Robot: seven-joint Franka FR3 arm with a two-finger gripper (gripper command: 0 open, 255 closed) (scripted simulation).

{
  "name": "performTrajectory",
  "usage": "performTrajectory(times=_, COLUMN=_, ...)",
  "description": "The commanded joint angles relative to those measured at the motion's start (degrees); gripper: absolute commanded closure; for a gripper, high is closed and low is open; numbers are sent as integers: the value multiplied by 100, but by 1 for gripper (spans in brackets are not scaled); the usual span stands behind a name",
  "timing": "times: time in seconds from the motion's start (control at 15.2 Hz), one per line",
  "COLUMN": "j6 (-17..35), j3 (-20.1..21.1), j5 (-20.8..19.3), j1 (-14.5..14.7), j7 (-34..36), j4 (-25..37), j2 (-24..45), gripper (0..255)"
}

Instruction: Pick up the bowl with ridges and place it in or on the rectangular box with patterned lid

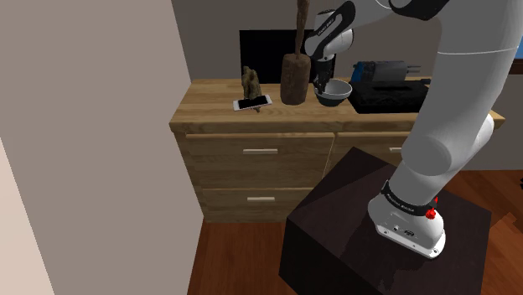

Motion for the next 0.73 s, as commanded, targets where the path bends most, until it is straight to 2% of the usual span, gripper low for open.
performTrajectory(times=0.0, j6=1, j3=0, j5=0, j1=0, j7=0, j4=0, j2=1, gripper=255)
performTrajectory(times=0.33, j6=1, j3=0, j5=0, j1=-1, j7=0, j4=0, j2=1, gripper=255)
performTrajectory(times=0.66, j6=-336, j3=-19, j5=-48, j1=24, j7=-7, j4=127, j2=-216, gripper=255)
